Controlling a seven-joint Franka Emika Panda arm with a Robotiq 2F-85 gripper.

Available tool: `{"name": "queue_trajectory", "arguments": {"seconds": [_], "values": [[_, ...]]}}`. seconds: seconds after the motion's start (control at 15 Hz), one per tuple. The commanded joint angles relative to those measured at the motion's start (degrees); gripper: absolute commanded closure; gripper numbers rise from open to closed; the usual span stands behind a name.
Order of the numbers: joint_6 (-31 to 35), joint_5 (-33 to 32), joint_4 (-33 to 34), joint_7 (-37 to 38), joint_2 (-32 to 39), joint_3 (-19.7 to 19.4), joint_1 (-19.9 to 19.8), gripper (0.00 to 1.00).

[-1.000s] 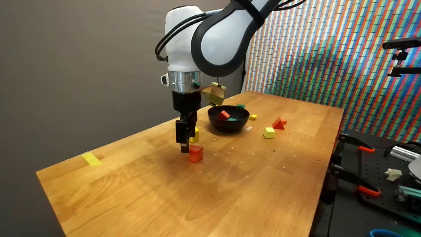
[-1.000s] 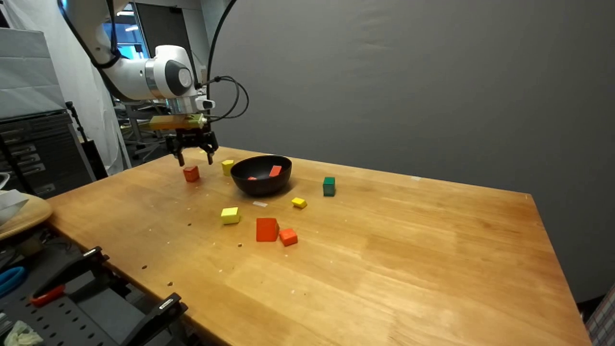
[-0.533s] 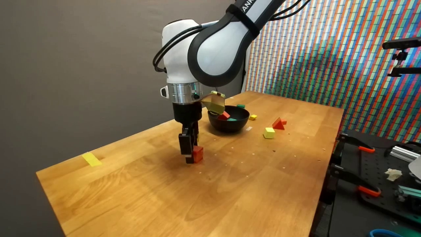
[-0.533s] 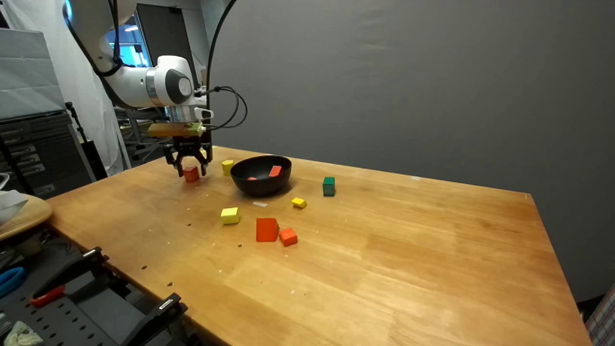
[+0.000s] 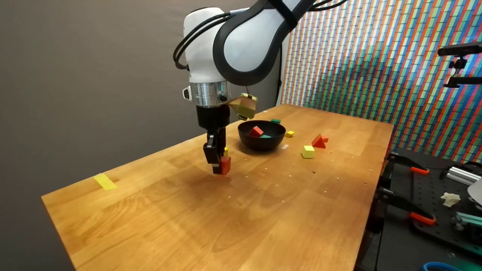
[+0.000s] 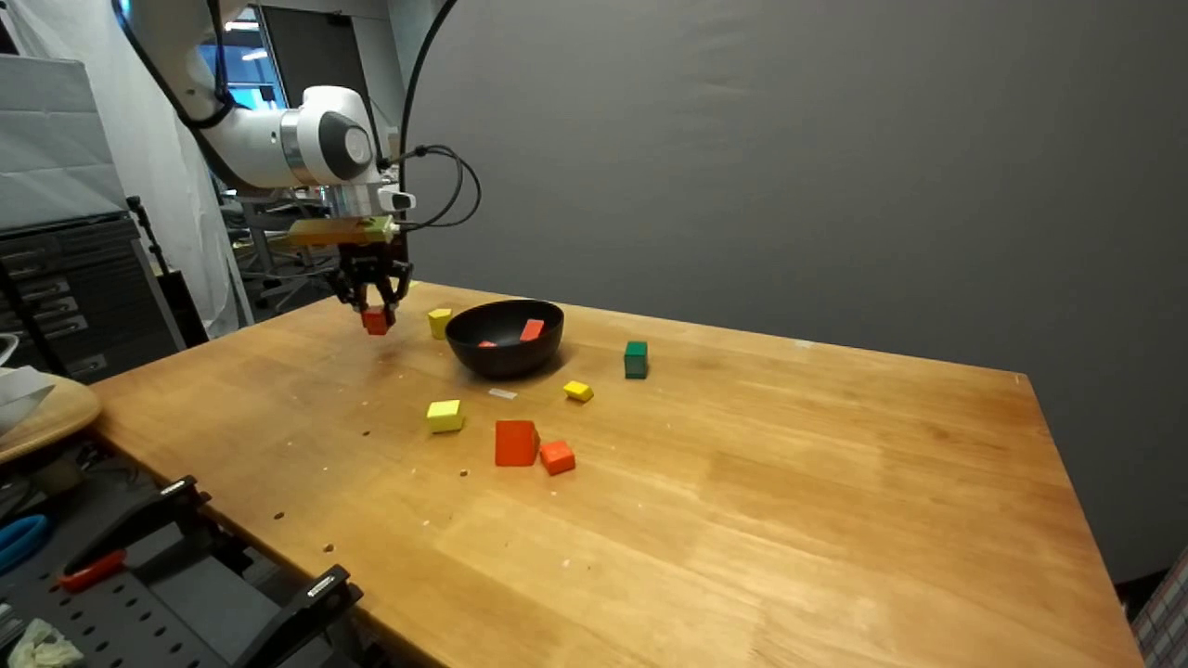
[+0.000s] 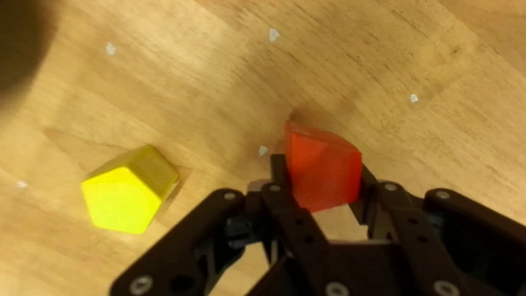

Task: Put the colored things in the bowl

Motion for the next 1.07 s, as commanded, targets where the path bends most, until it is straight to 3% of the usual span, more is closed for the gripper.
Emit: {"name": "queue_trajectory", "arguments": {"seconds": [0.0,0.27,0.53,0.67,0.73,0.8,0.93,1.0], "values": [[3.8,-1.2,-9.8,6.3,-12.1,-4.0,-0.3,0.81],[3.4,-3.5,-15.4,12.2,-20.1,-9.7,-2.8,0.81],[0.1,-10.2,-14.1,21.9,-19.7,-15.2,-4.0,0.81],[-1.4,-11.4,-13.5,24.0,-18.8,-15.8,-4.8,0.78],[-1.8,-11.3,-13.5,24.2,-18.6,-15.6,-5.2,0.65],[-2.1,-10.7,-13.5,23.8,-18.3,-15.2,-5.6,0.73],[-2.6,-10.0,-13.8,23.0,-18.2,-14.6,-5.9,0.37],[-2.8,-9.2,-14.3,21.6,-18.9,-13.9,-6.2,0.32]]}}
